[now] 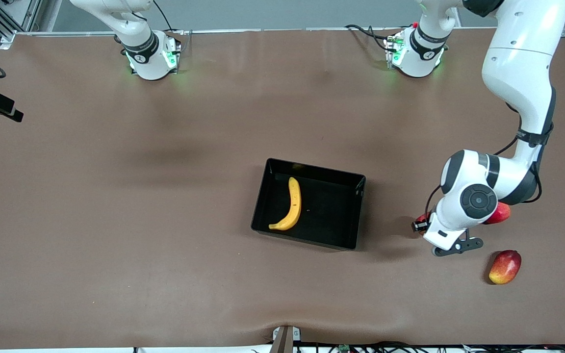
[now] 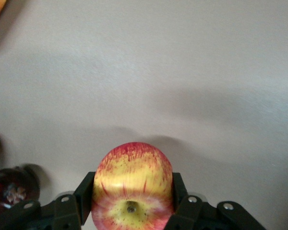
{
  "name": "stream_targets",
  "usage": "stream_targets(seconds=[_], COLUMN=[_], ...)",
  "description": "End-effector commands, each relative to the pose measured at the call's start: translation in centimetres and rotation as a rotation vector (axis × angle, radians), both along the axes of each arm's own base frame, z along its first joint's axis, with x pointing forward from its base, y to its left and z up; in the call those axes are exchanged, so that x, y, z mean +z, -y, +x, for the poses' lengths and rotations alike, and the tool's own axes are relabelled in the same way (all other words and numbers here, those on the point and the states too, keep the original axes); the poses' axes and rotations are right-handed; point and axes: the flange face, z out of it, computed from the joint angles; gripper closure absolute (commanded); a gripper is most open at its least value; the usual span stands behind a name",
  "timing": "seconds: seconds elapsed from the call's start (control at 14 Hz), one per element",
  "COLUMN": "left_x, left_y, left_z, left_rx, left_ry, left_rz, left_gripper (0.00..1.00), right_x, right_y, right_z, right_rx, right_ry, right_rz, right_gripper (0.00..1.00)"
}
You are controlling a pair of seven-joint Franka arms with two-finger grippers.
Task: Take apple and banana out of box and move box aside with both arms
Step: 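Carry the apple out of the tray and set it beside the plum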
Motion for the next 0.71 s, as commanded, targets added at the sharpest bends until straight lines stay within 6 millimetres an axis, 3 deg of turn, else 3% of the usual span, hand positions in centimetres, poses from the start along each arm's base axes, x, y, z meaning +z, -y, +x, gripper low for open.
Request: stream_targets(seconds=[0.0, 0.07, 0.14, 0.21, 0.29, 0.36, 0.5, 0.64], left_x=[-1.4, -1.9, -2.1, -2.1, -2.0, -1.4, 0.4, 3.6], left_y=[-1.4, -2.0, -2.4, -2.4, -2.3, -2.0, -1.2, 0.5], left_z=[0.2, 0.3, 0.3, 0.3, 0.4, 0.4, 0.7, 0.5], left_rx=[-0.014, -0.02, -0.026, -0.027, -0.029, -0.032, -0.038, -0.047], left_ry=[0.026, 0.03, 0.029, 0.03, 0.031, 0.038, 0.06, 0.076], left_rz=[0.002, 0.014, 0.025, 0.026, 0.026, 0.026, 0.022, 0.014], left_gripper=[1.0, 1.0, 0.93, 0.68, 0.23, 0.0, 0.0, 0.0], right_x=[0.2, 0.2, 0.2, 0.2, 0.2, 0.2, 0.2, 0.2], right_y=[0.5, 0.5, 0.4, 0.5, 0.5, 0.4, 0.4, 0.4], right_z=[-0.1, -0.1, -0.1, -0.1, -0.1, -0.1, -0.1, -0.1], right_rx=[0.001, 0.001, 0.003, 0.001, 0.001, 0.003, 0.003, 0.003], right_ry=[0.001, 0.001, 0.0, 0.001, 0.001, 0.0, 0.001, 0.001], right_rz=[0.018, 0.018, 0.019, 0.018, 0.018, 0.019, 0.018, 0.018], right_gripper=[0.0, 0.0, 0.0, 0.0, 0.0, 0.0, 0.0, 0.0])
